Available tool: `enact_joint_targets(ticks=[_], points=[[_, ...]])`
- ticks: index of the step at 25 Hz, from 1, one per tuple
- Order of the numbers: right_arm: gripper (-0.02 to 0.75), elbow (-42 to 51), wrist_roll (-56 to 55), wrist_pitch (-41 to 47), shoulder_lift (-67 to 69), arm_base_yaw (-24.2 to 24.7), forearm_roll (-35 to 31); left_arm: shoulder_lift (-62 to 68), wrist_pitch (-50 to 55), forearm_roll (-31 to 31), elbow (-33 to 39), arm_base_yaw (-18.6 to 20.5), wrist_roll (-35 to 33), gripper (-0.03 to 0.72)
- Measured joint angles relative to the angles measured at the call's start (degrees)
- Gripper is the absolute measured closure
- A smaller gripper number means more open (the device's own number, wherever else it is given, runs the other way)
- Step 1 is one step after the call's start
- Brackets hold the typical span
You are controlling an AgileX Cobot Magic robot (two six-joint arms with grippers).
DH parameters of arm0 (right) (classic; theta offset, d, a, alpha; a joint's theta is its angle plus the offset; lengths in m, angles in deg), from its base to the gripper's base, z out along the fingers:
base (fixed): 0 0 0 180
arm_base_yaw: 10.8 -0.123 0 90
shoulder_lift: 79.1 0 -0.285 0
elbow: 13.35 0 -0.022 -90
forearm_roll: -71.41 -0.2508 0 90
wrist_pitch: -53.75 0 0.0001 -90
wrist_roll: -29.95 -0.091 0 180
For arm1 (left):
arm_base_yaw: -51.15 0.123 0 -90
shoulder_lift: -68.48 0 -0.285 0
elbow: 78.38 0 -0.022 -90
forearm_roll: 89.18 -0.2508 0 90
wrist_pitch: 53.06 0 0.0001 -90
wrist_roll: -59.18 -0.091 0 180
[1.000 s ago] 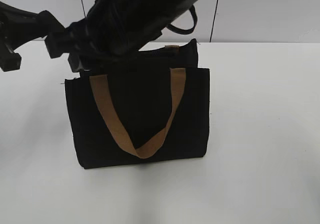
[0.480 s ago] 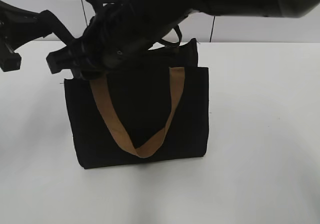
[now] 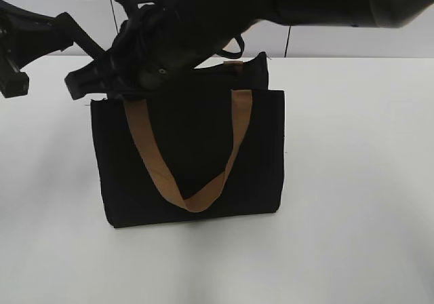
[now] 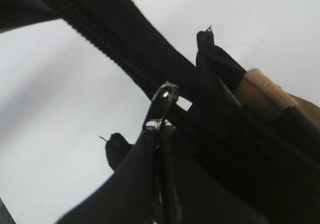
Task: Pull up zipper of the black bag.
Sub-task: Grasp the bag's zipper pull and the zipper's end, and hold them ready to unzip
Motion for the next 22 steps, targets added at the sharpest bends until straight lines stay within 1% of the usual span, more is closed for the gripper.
enact_joint_targets(ticks=[5,7,9,11,13,15,17,20,22], points=[[0.752,0.0,1.6,0.0,-1.5,0.0,0.2,0.0,1.6,-0.5,0.0,0.0,0.2,0.669],[0.752,0.0,2.0,0.0,-2.9,0.0,0.2,0.0,2.2,-0.8,0.0,0.0,1.3,0.669],[0.752,0.0,2.1,0.0,-3.8,0.0,0.2,0.0,2.6,-2.3,0.0,0.0,3.5,0.669],[0.752,0.0,2.2,0.4,-4.0,0.0,0.3,-0.2,3.2,-6.0,0.0,0.0,7.9,0.669],[0.752,0.0,2.3,2.0,-4.0,0.0,0.6,-0.7,4.1,-12.0,0.0,0.0,14.5,0.669],[0.752,0.0,2.9,3.4,-4.0,0.0,0.8,-1.4,5.1,-16.5,0.0,0.0,20.1,0.669],[0.752,0.0,3.5,4.7,-3.8,0.2,0.9,-2.4,6.4,-18.2,0.0,0.0,25.3,0.669],[0.752,0.0,3.9,7.0,-3.2,1.2,0.9,-3.3,7.0,-18.8,0.0,0.0,31.8,0.669],[0.752,0.0,4.0,8.0,-3.0,2.5,0.9,-3.8,6.9,-19.0,0.0,0.1,34.5,0.669]])
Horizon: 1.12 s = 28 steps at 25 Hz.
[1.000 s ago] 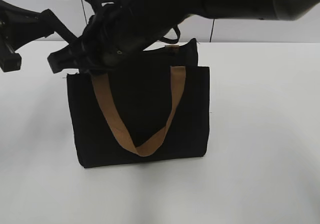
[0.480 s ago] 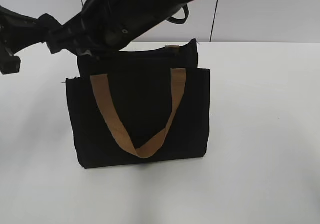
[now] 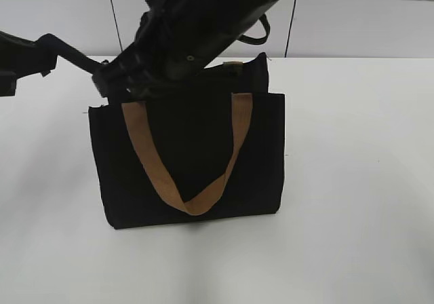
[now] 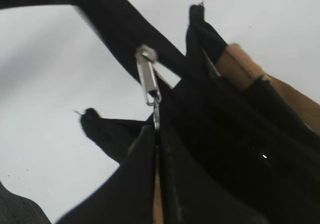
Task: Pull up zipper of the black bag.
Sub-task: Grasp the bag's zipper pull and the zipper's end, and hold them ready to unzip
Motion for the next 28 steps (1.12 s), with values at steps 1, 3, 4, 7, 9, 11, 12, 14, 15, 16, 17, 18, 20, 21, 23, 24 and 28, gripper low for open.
enact_joint_targets(ticks=[1,3,4,7,9,11,12,14,15,16,17,18,20,21,23,24,28], points=[[0.752,-0.1,0.0,0.7,0.0,0.7,0.0,-0.1,-0.6,-0.1,0.0,0.1,0.9,0.669],[0.752,-0.2,0.4,2.8,0.0,1.9,-0.2,-0.2,-1.0,-0.3,0.0,0.2,2.1,0.669],[0.752,-0.2,0.8,3.9,0.0,2.5,-0.2,-0.2,-1.0,-0.3,0.0,0.2,2.4,0.669],[0.752,-0.2,1.8,6.0,0.0,3.5,-0.6,-0.2,-1.0,-0.5,0.0,0.2,2.9,0.669],[0.752,-0.4,3.2,7.3,0.0,3.8,-1.0,-0.2,-0.9,-0.6,0.0,0.2,3.3,0.67],[0.752,-0.4,4.2,8.8,0.0,4.1,-1.3,-0.2,-0.6,-0.6,0.0,0.2,3.6,0.67],[0.752,-0.5,4.4,9.8,-0.1,4.3,-1.3,-0.2,-0.5,-0.6,0.0,0.2,3.7,0.67],[0.752,-0.5,4.7,11.7,-0.5,5.1,-0.8,-0.2,-0.4,-0.6,0.0,0.2,3.7,0.67],[0.752,-0.5,4.7,12.9,-0.9,5.6,-0.1,-0.2,-0.1,-0.6,0.0,0.2,3.7,0.67],[0.752,-0.5,4.7,14.1,-1.2,6.1,0.7,-0.2,-0.1,-0.6,0.0,0.2,3.8,0.67],[0.752,-0.5,4.7,15.1,-1.6,6.5,1.1,-0.2,-0.1,-0.6,0.0,0.2,3.8,0.67],[0.752,-0.5,4.7,16.1,-2.0,7.1,1.5,-0.2,-0.1,-0.6,0.0,0.2,3.9,0.67],[0.752,-0.5,4.7,18.6,-2.8,8.7,2.0,-0.2,0.0,-0.6,0.0,0.2,3.9,0.67],[0.752,-0.5,4.7,19.5,-3.2,9.4,2.2,-0.2,0.0,-0.6,0.0,0.2,3.9,0.67],[0.752,-0.5,4.9,21.0,-3.9,10.9,2.4,-0.2,0.0,-0.6,0.0,0.2,3.9,0.67],[0.752,-0.5,5.1,21.8,-4.4,11.5,2.4,-0.2,0.1,-0.6,0.0,0.2,3.9,0.67],[0.752,-0.5,6.1,25.5,-5.2,13.5,3.0,0.3,0.4,-0.6,0.0,0.2,3.9,0.67]])
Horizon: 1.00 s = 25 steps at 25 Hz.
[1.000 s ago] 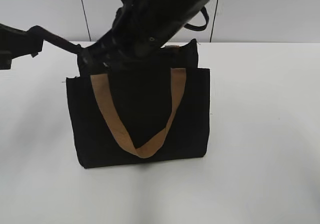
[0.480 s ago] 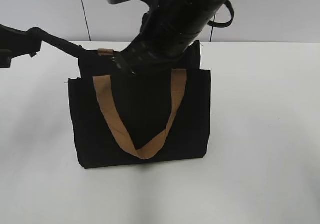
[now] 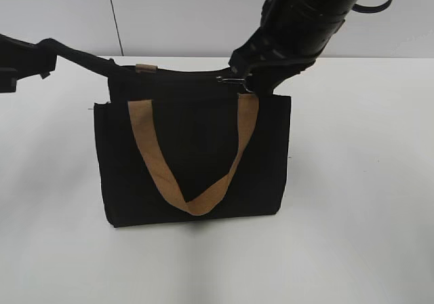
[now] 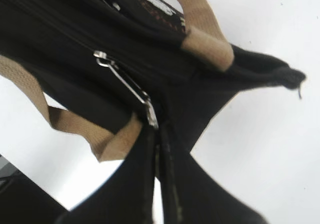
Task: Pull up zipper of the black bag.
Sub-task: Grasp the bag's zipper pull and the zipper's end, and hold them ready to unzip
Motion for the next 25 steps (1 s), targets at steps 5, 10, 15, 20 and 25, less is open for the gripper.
enact_joint_targets(ticks=[5,10,15,20,25], points=[[0.752,0.0,0.5,3.4,-0.4,2.2,2.8,1.3,0.5,0.0,0.0,0.0,0.0,0.67],[0.752,0.0,1.1,5.0,-0.9,2.5,5.3,1.9,0.3,0.0,0.0,0.0,0.0,0.67],[0.752,0.0,1.5,6.1,-1.0,2.5,6.2,2.7,-0.1,0.0,0.0,-0.1,0.0,0.67],[0.674,0.0,2.1,7.2,-1.0,2.5,5.9,4.8,0.6,0.2,0.0,0.0,0.3,0.597],[0.231,0.1,5.7,7.8,-1.7,2.9,5.2,6.4,6.4,0.2,0.0,0.2,6.5,0.2]])
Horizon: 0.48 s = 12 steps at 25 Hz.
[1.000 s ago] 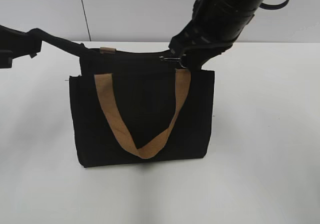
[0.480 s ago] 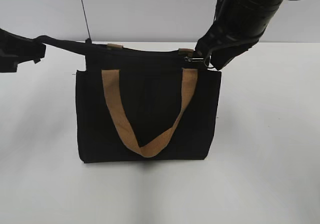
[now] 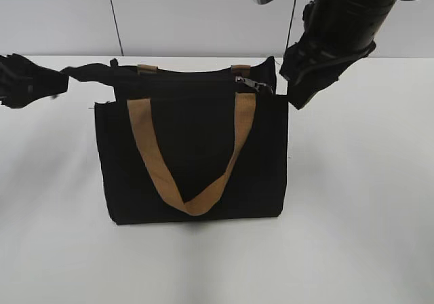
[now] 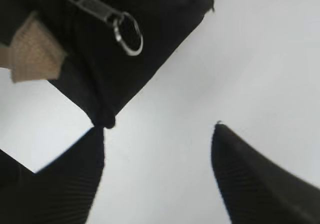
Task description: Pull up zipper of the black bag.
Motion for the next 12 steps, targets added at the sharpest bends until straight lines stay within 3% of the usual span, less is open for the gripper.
enact_joint_targets(ticks=[2,5,12], points=[[0.137,0.0,0.8,-1.2,-1.1,0.0,-0.5,0.0,2.4,0.1,0.0,0.0,1.7,0.165],[0.126,0.0,1.2,-2.4,-3.5,0.0,-0.6,0.0,7.9,0.1,0.0,-1.0,2.5,0.167],[0.129,1.7,0.6,-2.9,-9.5,0.0,-0.3,0.0,23.7,0.2,0.0,-13.9,2.6,0.174]])
